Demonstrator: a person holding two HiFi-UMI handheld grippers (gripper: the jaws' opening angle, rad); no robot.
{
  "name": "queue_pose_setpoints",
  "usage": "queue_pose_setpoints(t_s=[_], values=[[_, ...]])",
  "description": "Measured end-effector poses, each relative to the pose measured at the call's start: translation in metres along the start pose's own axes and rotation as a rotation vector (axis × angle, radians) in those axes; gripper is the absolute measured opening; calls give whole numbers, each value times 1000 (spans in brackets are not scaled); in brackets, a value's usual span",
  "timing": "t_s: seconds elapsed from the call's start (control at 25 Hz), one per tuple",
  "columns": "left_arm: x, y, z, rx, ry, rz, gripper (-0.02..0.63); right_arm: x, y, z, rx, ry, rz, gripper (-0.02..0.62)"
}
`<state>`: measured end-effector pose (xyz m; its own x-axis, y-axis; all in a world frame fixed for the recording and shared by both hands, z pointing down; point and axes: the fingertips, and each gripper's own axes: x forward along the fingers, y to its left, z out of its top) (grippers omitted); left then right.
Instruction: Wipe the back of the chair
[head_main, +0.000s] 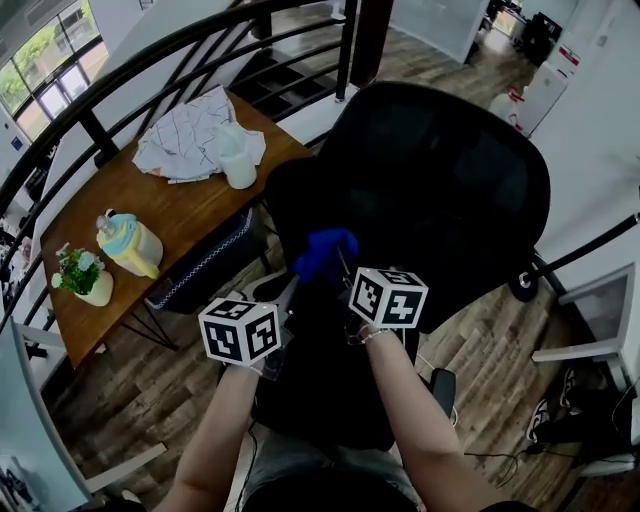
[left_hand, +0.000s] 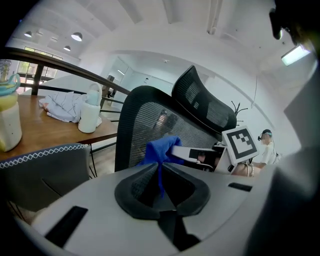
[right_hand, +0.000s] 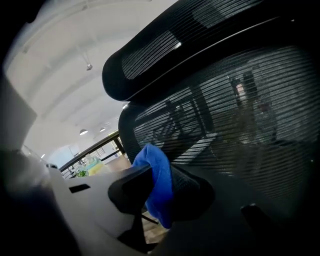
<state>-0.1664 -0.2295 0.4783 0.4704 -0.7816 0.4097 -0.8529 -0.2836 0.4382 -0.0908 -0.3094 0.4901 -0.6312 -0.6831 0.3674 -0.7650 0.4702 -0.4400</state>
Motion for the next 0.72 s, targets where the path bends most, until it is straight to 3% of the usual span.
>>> queue_pose_setpoints(t_s=[0.72], values=[[56,-69,-28,54,110,-122,32,-75,-94,-8,69,-47,-144,109]])
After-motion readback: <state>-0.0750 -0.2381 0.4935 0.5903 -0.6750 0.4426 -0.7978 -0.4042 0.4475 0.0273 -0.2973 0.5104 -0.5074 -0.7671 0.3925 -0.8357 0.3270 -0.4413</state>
